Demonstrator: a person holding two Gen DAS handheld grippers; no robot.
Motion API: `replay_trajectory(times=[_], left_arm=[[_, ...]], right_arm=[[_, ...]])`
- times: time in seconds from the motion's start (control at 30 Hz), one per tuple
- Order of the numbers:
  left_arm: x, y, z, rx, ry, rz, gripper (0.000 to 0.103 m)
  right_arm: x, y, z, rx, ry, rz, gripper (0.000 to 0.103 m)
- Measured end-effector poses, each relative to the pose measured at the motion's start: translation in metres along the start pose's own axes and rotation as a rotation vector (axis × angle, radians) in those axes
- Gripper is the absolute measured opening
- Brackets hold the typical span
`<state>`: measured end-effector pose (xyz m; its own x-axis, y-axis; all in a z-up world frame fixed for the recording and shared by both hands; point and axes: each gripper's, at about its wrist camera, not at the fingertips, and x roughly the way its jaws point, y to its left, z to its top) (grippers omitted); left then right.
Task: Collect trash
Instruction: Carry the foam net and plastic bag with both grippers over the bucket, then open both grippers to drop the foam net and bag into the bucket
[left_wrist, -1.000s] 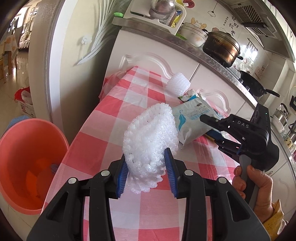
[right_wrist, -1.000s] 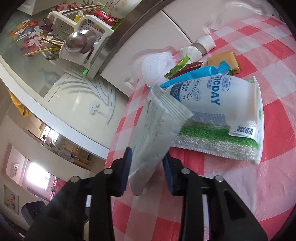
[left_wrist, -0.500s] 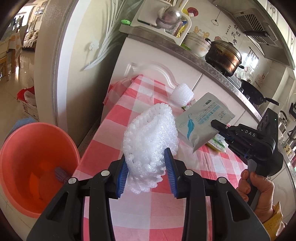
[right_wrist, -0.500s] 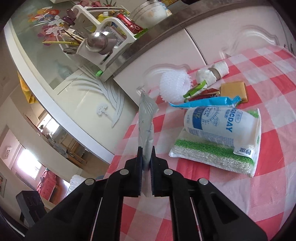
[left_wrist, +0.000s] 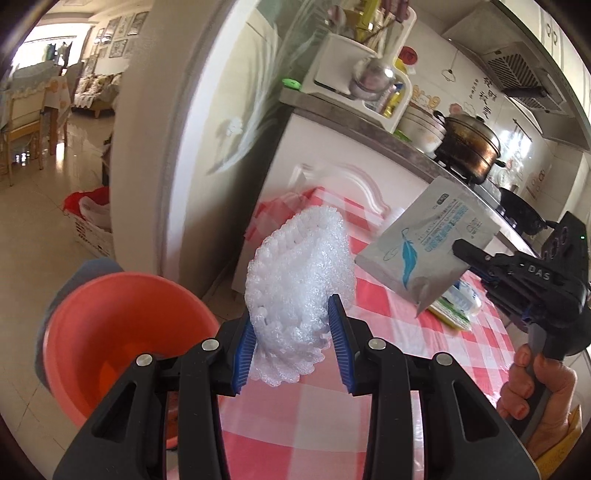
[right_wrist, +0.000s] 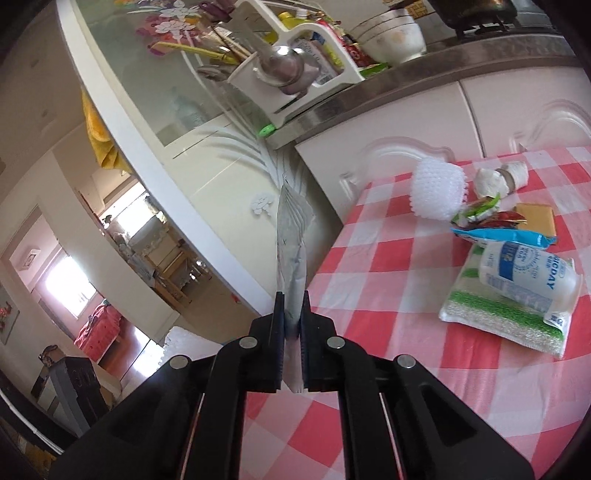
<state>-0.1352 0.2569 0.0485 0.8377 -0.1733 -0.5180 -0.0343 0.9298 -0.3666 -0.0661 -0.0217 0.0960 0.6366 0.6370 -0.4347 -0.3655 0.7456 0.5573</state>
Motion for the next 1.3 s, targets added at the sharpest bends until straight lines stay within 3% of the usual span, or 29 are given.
replay_trajectory(times=[0.27,0.53,1.17,1.23,1.3], left_arm=[[-0.019,0.054,0.006,-0.059,-0.028,0.123,0.039],[-0.02,0.099,-0.004,-0.112,0.003,0.209,0.039],[0.007,0.134,-0.03,-0.154,0.101,0.292,0.041],[0.012,0.134,-0.032,-0.15,0.115,0.309,0.054],[0.016,0.134,-0.034,-0.141,0.127,0.333,0.058]], right_arm=[[0.038,0.066,-0.014,-0.118,0.1,0.104,0.008],[0.087,0.115,-0.046,-0.223,0.238,0.156,0.008],[0.142,0.122,-0.094,-0.272,0.412,0.132,0.009],[0.145,0.121,-0.099,-0.273,0.43,0.117,0.012],[0.146,0.118,-0.101,-0.256,0.446,0.123,0.017]])
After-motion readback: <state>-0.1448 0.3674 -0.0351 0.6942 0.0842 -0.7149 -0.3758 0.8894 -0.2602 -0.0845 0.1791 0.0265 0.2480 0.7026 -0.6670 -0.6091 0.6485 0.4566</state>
